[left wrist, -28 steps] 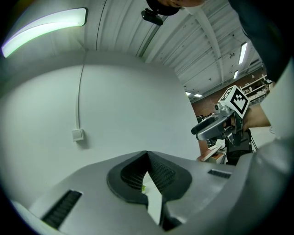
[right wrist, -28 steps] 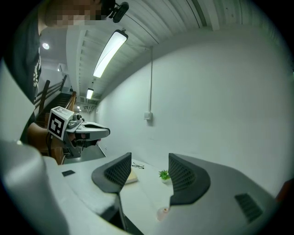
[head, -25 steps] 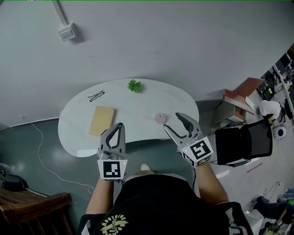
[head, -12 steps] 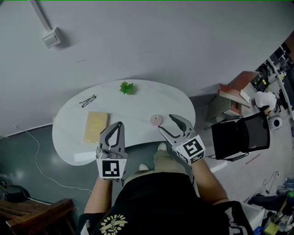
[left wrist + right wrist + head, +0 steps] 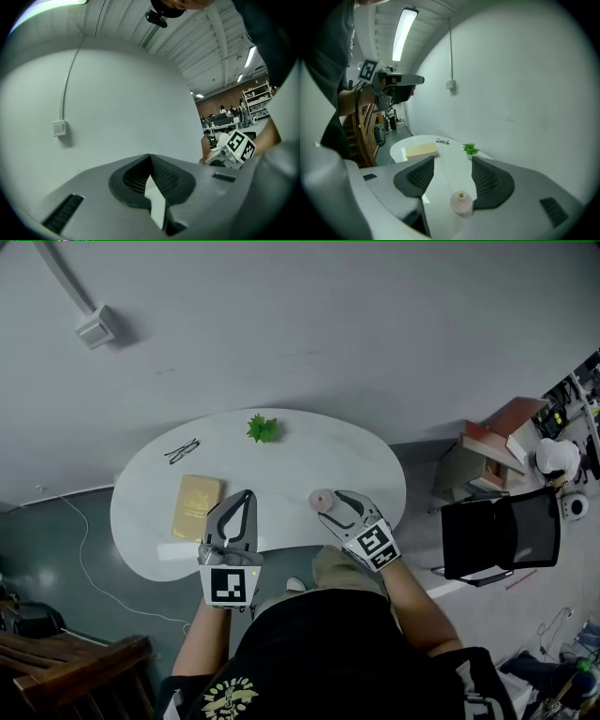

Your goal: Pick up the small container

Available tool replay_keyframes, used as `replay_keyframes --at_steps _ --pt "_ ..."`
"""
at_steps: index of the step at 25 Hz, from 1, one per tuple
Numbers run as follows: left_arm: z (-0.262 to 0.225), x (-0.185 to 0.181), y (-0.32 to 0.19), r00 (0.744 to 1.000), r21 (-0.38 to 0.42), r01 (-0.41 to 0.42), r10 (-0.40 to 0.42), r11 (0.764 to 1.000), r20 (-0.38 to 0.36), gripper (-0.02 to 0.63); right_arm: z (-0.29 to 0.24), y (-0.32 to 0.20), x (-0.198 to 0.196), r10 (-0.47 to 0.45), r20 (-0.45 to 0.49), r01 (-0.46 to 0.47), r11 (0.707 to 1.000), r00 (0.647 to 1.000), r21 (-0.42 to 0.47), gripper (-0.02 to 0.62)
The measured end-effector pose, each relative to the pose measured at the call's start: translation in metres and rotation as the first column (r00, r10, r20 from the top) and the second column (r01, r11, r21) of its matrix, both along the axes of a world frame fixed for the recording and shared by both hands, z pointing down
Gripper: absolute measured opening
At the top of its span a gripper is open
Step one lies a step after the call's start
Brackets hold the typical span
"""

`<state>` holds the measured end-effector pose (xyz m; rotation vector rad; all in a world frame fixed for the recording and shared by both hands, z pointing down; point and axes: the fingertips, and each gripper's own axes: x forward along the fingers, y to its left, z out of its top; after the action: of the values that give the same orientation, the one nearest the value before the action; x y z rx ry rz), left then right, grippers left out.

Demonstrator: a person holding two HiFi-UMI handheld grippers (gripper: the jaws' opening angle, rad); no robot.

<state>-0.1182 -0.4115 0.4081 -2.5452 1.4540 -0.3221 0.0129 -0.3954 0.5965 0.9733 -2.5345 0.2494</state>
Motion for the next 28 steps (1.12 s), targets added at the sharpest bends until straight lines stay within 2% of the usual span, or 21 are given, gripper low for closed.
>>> replay_keyframes --at_steps 4,9,15,21,24,26,28 --pt "0.009 0.015 -0.015 0.998 -0.01 -0.008 0.009 1.0 0.061 0.005 0.037 -0.011 0.0 -0.049 -0.017 0.048 0.998 0.999 -0.048 0.245" --pt "0.029 0.02 -0.034 0.999 -0.073 0.031 -0.029 0.997 0.024 0.005 0.081 -0.023 -0.002 -0.095 -0.049 0.089 0.99 0.994 -0.106 0.245" --pt "0.053 0.021 -0.05 0.997 -0.118 0.042 -0.034 0.992 0.073 0.005 0.124 -0.035 -0.008 -0.143 -0.095 0.129 0.983 0.985 -0.133 0.244" --pt "0.071 0.021 -0.059 0.994 -0.133 0.056 -0.042 0.99 0.103 0.005 0.149 -0.043 -0.009 -0.154 -0.114 0.134 0.977 0.981 -0.164 0.202" --pt "0.079 0.017 -0.061 0.993 -0.159 0.071 -0.055 0.985 0.106 0.005 0.158 -0.046 -0.01 -0.159 -0.133 0.137 0.978 0.978 -0.156 0.187" --pt "0.083 0.016 -0.062 0.992 -0.173 0.08 -0.062 0.982 0.106 0.005 0.163 -0.047 -0.009 -0.15 -0.152 0.129 0.981 0.977 -0.143 0.146" --pt "0.085 0.015 -0.061 0.992 -0.184 0.085 -0.066 0.979 0.105 0.005 0.165 -0.046 -0.008 -0.138 -0.158 0.117 0.984 0.978 -0.132 0.135"
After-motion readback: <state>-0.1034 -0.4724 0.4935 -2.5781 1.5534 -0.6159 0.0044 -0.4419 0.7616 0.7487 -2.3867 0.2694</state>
